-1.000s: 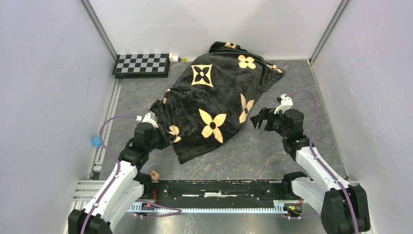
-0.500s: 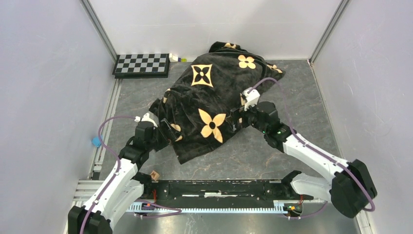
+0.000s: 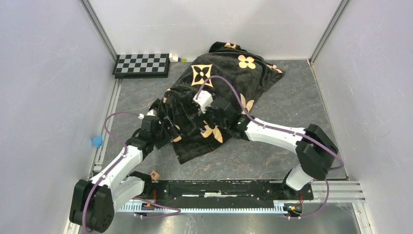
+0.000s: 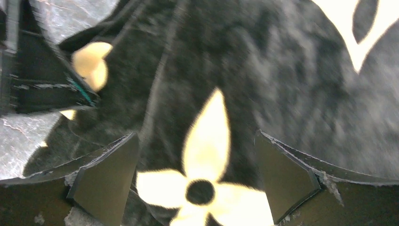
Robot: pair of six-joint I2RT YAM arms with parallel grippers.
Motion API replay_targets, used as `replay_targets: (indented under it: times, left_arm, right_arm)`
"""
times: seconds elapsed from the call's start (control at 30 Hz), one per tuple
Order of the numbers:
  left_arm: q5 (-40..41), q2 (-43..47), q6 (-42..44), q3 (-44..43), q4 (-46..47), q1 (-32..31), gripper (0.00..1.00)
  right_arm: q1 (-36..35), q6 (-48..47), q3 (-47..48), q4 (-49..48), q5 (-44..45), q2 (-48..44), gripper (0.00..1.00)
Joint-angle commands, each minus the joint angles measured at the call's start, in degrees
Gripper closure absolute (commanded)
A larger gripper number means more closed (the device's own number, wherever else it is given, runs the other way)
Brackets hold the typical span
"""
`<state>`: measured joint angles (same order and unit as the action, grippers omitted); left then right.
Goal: Remove the pillowcase from the pillow
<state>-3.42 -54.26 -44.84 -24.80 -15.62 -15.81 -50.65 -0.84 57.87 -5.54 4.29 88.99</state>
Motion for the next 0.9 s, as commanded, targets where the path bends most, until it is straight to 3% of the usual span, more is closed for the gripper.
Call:
replay_targets:
  times: [0.0, 0.2, 0.27, 0.4, 0.47, 0.53, 0.57, 0.77, 0.8, 0.87]
  left_arm:
    - [3.24, -3.14, -4.22, -2.34, 1.48, 0.69, 0.07]
    - [3.69, -8.01, -5.52, -3.23, 4.80, 0.96, 0.07]
    - [1.51, -9.14, -5.31, -3.30, 7.01, 0.96, 0.12]
    - [-0.01, -10.73, -5.11, -4.06, 7.84, 1.05, 0.50]
    - [0.40, -10.68, -4.99, -4.50, 6.55, 1.21, 0.74]
    - [1.45, -9.92, -4.82, -4.82, 4.86, 1.31, 0.92]
    - [2.26, -9.33, -4.82, -4.83, 3.90, 1.31, 0.97]
    - [2.47, -6.04, -6.64, -1.79, 4.18, 1.31, 0.98]
    - [2.31, -5.78, -6.75, -1.39, 4.32, 1.33, 0.98]
    - [2.01, -5.52, -6.84, -0.64, 4.47, 1.31, 0.98]
  right_arm:
    - [-4.88, -5.85, 8.34, 1.02, 6.40, 5.88, 0.01]
    - [-6.48, -6.84, 14.37, 3.78, 12.27, 13.11, 0.09]
    - [-6.46, -6.81, 14.09, 2.77, 12.52, 14.23, 0.12]
    - [-6.54, -6.72, 14.84, 2.77, 14.32, 15.51, 0.18]
    - [-6.56, -6.72, 14.69, 2.35, 15.04, 14.79, 0.21]
    - [-6.48, -6.38, 14.32, 2.07, 18.09, 14.01, 0.30]
    - [-6.50, -6.50, 14.09, 1.98, 19.86, 13.73, 0.35]
    - [-2.52, -4.80, 12.09, 3.60, 25.04, 10.71, 0.80]
    - [-1.42, -4.39, 10.89, 3.34, 24.87, 9.48, 0.85]
    - [0.73, -4.26, 8.29, 2.04, 24.71, 6.92, 0.86]
